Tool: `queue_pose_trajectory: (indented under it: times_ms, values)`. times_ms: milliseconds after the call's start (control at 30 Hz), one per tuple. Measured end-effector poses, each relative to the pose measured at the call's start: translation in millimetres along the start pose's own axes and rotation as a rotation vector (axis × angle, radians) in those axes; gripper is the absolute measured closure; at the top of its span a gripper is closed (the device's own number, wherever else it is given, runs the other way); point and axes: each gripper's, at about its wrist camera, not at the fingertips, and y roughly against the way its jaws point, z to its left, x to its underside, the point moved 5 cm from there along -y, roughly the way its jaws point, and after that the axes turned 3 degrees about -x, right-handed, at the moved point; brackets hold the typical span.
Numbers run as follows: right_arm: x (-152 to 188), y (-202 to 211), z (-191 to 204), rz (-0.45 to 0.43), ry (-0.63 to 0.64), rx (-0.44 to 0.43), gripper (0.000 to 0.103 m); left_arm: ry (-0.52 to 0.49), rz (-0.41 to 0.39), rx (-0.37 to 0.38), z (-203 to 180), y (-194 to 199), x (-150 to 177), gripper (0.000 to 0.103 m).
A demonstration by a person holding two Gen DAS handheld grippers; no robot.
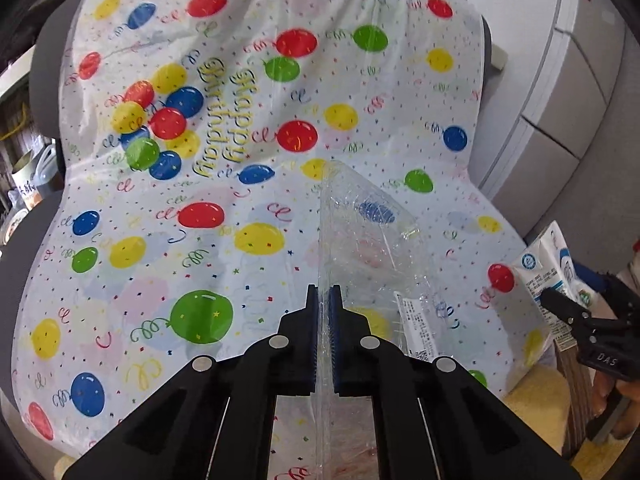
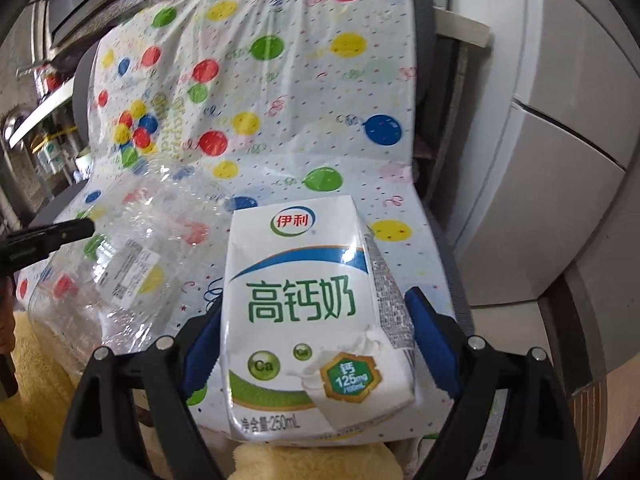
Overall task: Collect trash
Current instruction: 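Grasp the milk carton with the right gripper while the left gripper grasps the clear plastic tray, then carry the milk carton and plastic tray over the bin with both grippers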
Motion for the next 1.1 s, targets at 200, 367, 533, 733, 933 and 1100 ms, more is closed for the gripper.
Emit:
queue_pose_trajectory:
  times_ms: [200, 367, 533, 733, 933, 1100]
  values:
    - [9.2, 22.6, -24.2, -0.024, -0.061, 0.038, 0.02, 0.055, -0.05, 0.035, -6.0, 23.6, -1.4, 0.098]
    - [26.6, 47.2, -58.4, -0.042, -0.127, 0.097, 0.019, 0.066, -0.08, 0.093, -25.8, 34.2, -2.0, 0.098]
    - [53.4, 77.2, -94.7, -0.049, -0.193, 0.174, 0.019, 0.043, -0.072, 0.186, -71.8, 28.8, -2.3, 0.098]
    - [95.1, 110.3, -144.7, -0.034, -0.281, 0.285, 0.019, -0.055, -0.066, 0.284, -145.7, 27.9, 3.2, 0.098]
    - [145.2, 116.8, -186.6, 0.009, -0.377, 0.355, 0.019, -0.17, -0.019, 0.351, -214.2, 16.0, 23.2, 0.097]
    - [177.7, 91.3, -212.8, 0.088, -0.415, 0.372, 0.019, -0.224, 0.017, 0.342, -252.8, -2.3, 41.2, 0.097]
